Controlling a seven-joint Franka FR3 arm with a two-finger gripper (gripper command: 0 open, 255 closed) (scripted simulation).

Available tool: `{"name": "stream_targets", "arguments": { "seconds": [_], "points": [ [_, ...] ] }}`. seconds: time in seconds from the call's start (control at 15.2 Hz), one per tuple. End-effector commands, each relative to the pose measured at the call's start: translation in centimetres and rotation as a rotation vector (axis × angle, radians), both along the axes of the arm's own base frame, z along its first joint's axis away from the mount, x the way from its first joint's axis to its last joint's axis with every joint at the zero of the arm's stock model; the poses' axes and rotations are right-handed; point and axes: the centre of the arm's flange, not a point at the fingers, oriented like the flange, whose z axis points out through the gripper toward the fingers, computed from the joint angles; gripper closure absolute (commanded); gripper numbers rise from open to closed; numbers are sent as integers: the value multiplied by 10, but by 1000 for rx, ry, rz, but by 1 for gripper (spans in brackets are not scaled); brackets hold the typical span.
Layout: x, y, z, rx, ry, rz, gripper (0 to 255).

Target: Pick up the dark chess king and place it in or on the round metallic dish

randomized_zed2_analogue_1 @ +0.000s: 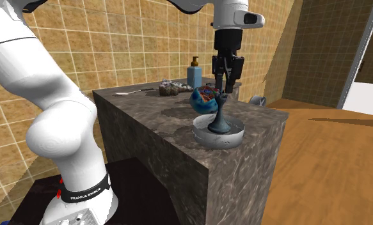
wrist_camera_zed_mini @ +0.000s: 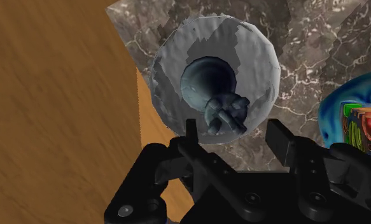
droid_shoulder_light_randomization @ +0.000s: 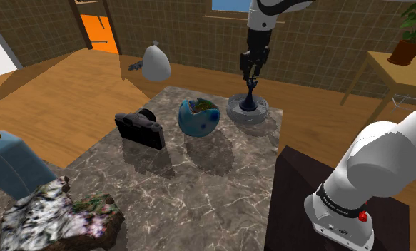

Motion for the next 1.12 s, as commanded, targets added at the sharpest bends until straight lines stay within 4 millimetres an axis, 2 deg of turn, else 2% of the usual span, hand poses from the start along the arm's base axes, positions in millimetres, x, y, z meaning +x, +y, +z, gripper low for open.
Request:
{"name": "stream_targets", "arguments": {
  "seconds": [0.0,0.26,0.53,1.06],
  "points": [
    [0,0,0,0,0,0,0],
    [0,0,0,0,0,0,0],
    [0,0,50,0,0,0,0],
    [0,0,50,0,0,0,0]
  ]
}}
